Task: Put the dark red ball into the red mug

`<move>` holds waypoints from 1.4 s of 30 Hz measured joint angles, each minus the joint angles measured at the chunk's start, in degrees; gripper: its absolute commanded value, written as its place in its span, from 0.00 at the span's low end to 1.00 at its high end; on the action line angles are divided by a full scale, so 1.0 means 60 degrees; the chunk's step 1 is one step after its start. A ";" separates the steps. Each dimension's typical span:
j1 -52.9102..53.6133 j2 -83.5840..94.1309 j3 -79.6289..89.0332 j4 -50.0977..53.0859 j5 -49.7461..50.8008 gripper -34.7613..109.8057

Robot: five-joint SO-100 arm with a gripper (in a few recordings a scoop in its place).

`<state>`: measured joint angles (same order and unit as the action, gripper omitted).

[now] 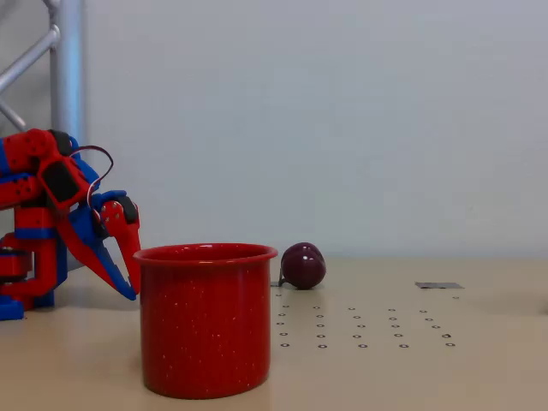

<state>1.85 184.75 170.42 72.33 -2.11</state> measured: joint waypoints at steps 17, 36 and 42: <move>-0.0015 0.0000 0.0000 0.0000 -0.0073 0.23; 0.0996 -0.3149 -0.2534 -0.3193 -0.4438 0.23; 0.1216 -0.5508 -0.4600 -0.3662 -0.6021 0.23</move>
<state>9.14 151.70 142.82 50.36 -38.23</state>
